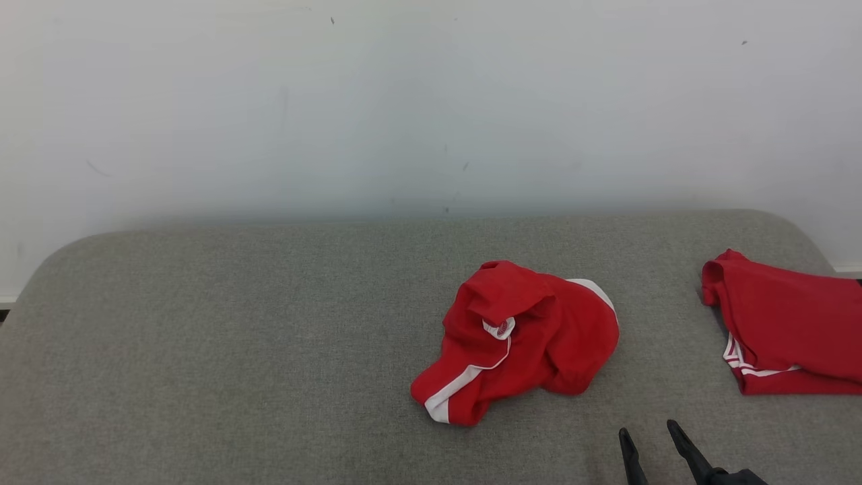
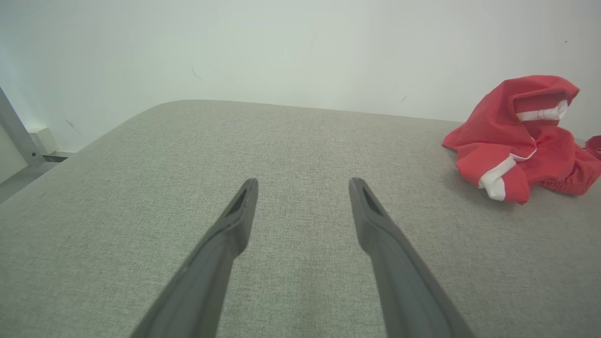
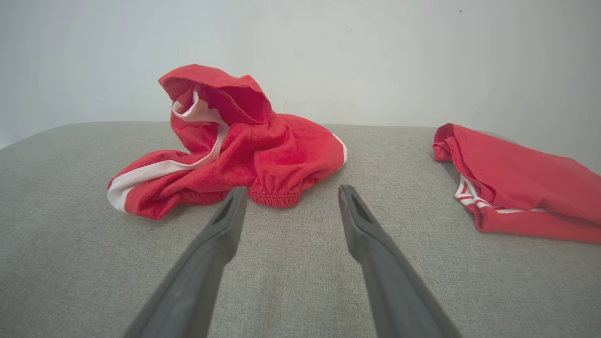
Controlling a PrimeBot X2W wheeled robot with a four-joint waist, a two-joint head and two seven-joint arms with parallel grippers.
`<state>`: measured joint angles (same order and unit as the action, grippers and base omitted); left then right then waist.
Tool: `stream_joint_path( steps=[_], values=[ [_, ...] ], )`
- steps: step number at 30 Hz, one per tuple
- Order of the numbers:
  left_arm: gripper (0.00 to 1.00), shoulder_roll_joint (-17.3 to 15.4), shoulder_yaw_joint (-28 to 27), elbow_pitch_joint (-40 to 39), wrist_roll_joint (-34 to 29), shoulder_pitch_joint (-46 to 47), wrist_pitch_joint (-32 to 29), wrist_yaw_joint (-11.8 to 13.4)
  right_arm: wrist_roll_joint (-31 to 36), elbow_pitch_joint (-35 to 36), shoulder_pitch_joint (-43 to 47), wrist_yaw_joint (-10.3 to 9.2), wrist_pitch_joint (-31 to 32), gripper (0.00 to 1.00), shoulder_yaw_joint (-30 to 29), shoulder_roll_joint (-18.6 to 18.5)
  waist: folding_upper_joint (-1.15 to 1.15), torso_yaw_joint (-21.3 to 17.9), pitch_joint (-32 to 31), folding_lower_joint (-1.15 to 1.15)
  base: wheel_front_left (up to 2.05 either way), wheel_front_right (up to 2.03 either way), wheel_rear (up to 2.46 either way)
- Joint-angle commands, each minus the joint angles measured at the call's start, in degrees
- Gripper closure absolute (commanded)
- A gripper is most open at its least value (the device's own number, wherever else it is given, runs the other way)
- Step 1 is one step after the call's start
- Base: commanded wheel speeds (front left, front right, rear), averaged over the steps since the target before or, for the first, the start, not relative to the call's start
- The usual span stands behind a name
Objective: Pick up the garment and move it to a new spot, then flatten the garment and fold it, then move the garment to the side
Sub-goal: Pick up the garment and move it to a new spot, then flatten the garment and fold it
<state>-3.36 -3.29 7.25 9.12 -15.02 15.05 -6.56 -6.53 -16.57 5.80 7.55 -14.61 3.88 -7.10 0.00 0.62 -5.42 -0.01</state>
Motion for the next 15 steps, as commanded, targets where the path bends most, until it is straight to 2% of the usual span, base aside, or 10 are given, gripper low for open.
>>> stream_joint_path(
  steps=[1,10,15],
  values=[
    [0.0,0.2,0.0,0.1,-0.5,0.2,0.1,-0.1,0.0,0.2,-0.4,-0.12,-0.1,0.0,0.1,0.1,0.0,-0.1,0.0,0.01,0.0,0.0,0.0],
    [0.0,0.3,0.8,0.1,-0.7,1.0,0.1,-0.4,0.0,0.0,-0.8,-0.12,0.2,0.0,0.9,0.1,0.0,-1.2,0.4,0.01,0.0,0.0,0.0],
    [0.0,0.4,2.3,1.3,0.2,3.4,0.1,-0.7,-0.3,0.1,-1.3,-0.12,0.3,0.0,1.6,-0.1,0.0,-3.8,1.2,0.01,0.0,0.0,0.0]
  ],
)
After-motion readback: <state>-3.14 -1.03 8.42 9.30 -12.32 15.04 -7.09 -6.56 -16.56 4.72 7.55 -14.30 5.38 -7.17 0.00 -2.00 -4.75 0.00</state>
